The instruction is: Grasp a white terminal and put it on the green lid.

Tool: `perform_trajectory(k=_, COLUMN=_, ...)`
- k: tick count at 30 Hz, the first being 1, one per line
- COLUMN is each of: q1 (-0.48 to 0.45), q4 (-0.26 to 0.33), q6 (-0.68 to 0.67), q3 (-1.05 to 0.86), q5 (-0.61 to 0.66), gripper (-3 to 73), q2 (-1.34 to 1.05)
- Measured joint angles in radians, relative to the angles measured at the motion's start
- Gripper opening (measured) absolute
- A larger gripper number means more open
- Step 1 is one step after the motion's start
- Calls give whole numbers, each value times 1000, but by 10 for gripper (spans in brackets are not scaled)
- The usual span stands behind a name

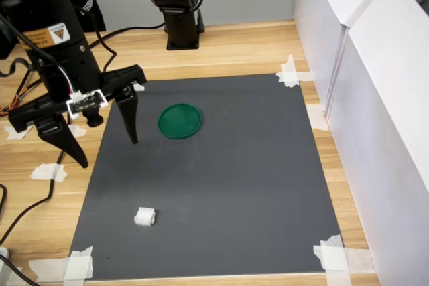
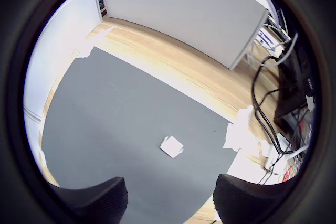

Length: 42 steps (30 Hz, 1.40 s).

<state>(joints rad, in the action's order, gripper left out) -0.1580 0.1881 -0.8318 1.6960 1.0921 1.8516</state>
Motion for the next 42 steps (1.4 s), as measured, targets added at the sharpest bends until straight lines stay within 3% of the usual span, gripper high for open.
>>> perform_trajectory(k=9, q1=17, q4=-24, q6=-84, q3=2, q5=-41, gripper=682, q2=81)
perform_trajectory(k=18, q1=48, q4=-44, q6=-50, q3=4, q5=-111, gripper=681, q2=132)
perform_trajectory(k=42, q1=81, q4=-92, q6=-3, q3=4, q5=-154, gripper=681, q2=274)
